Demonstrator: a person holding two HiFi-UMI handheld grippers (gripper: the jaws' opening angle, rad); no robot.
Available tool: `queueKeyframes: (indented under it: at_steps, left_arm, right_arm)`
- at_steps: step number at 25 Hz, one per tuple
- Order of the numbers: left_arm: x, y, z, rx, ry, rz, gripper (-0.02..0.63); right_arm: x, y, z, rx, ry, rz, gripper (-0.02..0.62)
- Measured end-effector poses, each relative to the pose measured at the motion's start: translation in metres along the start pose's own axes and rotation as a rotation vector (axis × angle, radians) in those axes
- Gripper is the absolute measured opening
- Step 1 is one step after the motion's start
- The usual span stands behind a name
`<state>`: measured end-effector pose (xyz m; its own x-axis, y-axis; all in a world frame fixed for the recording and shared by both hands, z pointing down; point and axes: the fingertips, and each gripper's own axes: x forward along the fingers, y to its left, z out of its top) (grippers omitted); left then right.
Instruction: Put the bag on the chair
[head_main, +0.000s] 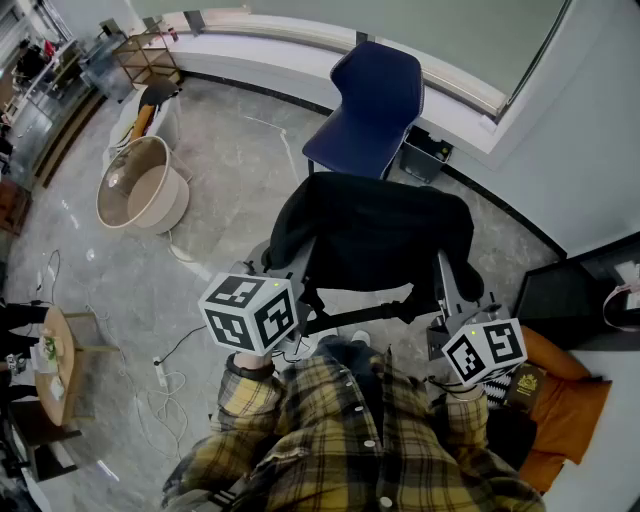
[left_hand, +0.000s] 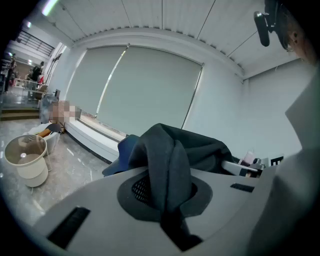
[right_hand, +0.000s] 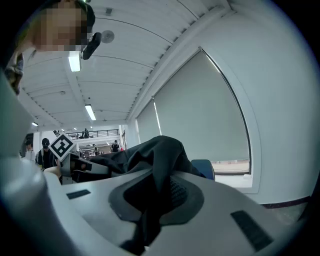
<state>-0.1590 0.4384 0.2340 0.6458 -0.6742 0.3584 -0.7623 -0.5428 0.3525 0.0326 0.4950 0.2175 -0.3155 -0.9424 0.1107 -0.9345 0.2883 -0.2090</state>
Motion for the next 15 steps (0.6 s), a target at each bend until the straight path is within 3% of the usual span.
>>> queueKeyframes:
  at_steps: [15]
  left_arm:
    - [0.0069,-0.002,0.0074,0.003,-0.007,0.001,0.038]
  right_arm:
    - [0.0026,-0.0059,0.0072,0.02,-0.012,-0.004,0.034]
